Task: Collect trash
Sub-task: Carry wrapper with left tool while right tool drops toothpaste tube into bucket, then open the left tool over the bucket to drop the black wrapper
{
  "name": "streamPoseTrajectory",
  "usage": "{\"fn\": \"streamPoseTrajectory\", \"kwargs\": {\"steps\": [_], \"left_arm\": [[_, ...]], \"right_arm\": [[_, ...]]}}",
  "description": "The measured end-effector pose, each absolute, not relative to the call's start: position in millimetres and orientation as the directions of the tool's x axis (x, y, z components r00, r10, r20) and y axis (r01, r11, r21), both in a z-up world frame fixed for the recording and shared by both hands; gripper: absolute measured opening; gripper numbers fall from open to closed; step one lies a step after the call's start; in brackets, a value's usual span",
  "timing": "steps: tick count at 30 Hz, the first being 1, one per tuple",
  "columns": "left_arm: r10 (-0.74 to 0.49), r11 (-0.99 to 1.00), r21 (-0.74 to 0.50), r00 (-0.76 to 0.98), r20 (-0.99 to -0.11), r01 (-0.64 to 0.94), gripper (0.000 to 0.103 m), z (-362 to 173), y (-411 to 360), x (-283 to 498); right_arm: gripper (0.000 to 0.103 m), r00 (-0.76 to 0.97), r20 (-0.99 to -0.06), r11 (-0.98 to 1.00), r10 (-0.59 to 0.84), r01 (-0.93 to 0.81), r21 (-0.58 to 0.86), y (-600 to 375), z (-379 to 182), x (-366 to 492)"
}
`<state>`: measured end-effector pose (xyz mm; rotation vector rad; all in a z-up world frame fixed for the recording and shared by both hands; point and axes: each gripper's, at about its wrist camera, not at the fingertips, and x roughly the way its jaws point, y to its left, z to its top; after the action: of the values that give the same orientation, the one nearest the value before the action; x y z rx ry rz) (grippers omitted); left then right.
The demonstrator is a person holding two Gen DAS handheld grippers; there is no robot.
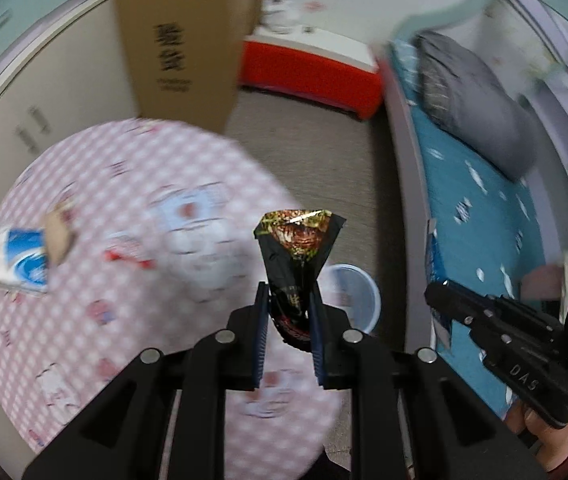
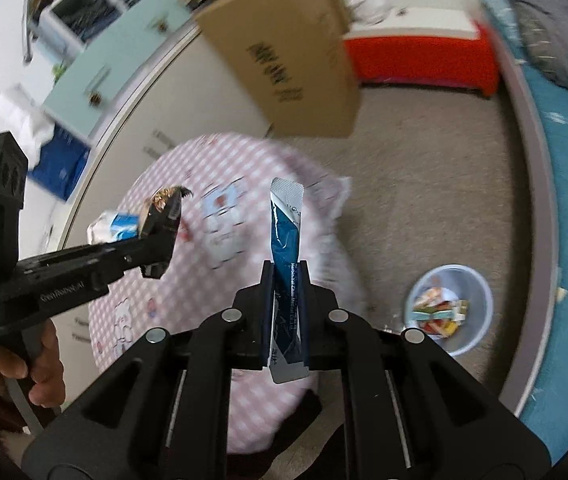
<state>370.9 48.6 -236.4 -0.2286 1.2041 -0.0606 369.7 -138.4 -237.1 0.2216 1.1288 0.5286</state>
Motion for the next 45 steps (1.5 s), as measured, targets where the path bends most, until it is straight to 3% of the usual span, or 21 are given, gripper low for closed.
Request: {"fn": "streamPoseTrajectory", "kwargs": {"steps": [13, 15, 16, 17, 18, 45], "left_arm": [[-0.274, 0.958, -0.226, 0.343, -0.898, 0.175, 0.018, -220.4, -116.1, 387.1], [-0.275, 0.957, -0.221, 0.339, -0.9, 0.19, 0.018, -220.6, -130.4, 389.0], [-0.275, 0.956, -0.219, 0.337, -0.9, 0.194, 0.018, -220.3, -134.7, 389.2], [-0.274, 0.956, -0.217, 0.336, -0.901, 0.199, 0.018, -220.0, -138.5, 390.1], [-0.274, 0.955, -0.215, 0.335, -0.901, 0.203, 0.018, -219.7, -142.5, 390.7], [-0.282, 0.933, -0.175, 0.337, -0.898, 0.315, 0.018, -204.3, -210.3, 389.5]], "right_arm": [[0.014, 0.454, -0.789, 0.907, 0.414, -0.134, 0.399, -275.6, -217.0, 355.5], [0.022, 0.458, -0.792, 0.911, 0.403, -0.124, 0.392, -284.0, -218.4, 358.8], [0.032, 0.464, -0.791, 0.913, 0.399, -0.121, 0.39, -289.9, -218.9, 358.1], [0.051, 0.472, -0.788, 0.914, 0.395, -0.115, 0.389, -295.4, -219.1, 358.3], [0.055, 0.482, -0.786, 0.916, 0.388, -0.106, 0.388, -300.3, -218.8, 358.2], [0.059, 0.584, -0.741, 0.911, 0.333, 0.004, 0.412, -368.8, -192.3, 324.7]]}}
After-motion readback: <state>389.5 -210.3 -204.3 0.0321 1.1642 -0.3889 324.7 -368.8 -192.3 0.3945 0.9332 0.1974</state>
